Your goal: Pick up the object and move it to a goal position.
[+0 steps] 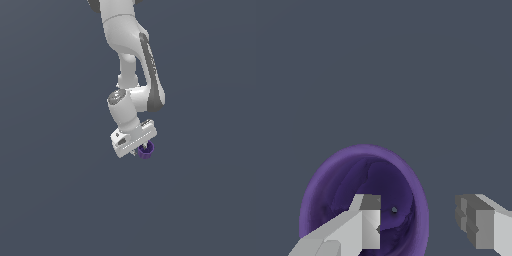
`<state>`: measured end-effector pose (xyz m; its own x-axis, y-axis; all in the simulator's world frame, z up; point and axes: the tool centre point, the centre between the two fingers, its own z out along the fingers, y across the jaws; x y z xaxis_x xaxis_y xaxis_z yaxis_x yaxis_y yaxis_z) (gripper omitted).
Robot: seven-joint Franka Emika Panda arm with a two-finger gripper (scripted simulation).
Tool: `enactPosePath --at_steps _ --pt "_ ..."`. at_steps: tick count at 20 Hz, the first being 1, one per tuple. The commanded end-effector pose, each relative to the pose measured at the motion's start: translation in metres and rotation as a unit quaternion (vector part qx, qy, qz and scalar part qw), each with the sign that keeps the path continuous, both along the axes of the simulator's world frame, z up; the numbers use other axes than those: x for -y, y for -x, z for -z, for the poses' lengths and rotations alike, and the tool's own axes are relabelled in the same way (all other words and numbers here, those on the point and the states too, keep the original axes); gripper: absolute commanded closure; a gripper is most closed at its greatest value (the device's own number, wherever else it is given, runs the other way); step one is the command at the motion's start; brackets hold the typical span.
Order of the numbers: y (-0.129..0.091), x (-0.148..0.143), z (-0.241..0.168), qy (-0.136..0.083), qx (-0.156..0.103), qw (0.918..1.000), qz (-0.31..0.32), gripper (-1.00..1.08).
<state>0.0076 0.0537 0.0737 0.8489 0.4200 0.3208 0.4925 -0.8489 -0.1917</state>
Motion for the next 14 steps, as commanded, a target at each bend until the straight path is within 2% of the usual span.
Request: enactPosePath --at_steps 1,2,3,14 --pt "-0.0009 -0.0012 0.0040 0.000 0.000 1.0000 0.000 -0.20" --pt "-0.0009 -0.0012 0.0043 0.000 0.000 1.0000 0.000 -0.20" --pt "-0.0009 -0.0012 0.0043 0.000 0.000 1.0000 0.000 1.08" --pt "-0.0008 -0.0019 0.0037 0.000 0.001 1.0000 0.000 1.08"
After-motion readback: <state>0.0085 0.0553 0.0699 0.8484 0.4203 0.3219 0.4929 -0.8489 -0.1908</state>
